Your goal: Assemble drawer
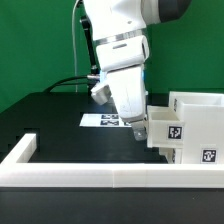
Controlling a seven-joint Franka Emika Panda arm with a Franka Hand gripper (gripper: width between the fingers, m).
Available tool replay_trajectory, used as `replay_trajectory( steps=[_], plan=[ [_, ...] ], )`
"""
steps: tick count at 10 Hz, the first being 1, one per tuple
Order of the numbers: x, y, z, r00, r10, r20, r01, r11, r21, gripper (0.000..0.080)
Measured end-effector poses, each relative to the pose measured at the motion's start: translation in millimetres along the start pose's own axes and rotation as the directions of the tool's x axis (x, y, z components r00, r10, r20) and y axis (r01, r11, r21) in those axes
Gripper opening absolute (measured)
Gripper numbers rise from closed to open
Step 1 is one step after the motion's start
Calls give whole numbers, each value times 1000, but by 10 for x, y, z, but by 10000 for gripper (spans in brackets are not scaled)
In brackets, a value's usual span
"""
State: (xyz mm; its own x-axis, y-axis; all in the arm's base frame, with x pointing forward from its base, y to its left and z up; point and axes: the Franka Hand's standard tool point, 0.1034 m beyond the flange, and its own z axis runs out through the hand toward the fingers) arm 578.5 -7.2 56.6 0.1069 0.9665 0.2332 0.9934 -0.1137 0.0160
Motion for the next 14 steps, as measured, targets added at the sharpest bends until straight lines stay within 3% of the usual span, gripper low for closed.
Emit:
replay_trajectory(
  steps=[3,5,14],
  plan=[
    [-18,-6,15,1000,3,0,-3,1000,2,649],
    [34,32,1,997,-73,33,74,996,-52,649],
    [185,60,35,991,-115,65,119,991,-60,649]
  ],
)
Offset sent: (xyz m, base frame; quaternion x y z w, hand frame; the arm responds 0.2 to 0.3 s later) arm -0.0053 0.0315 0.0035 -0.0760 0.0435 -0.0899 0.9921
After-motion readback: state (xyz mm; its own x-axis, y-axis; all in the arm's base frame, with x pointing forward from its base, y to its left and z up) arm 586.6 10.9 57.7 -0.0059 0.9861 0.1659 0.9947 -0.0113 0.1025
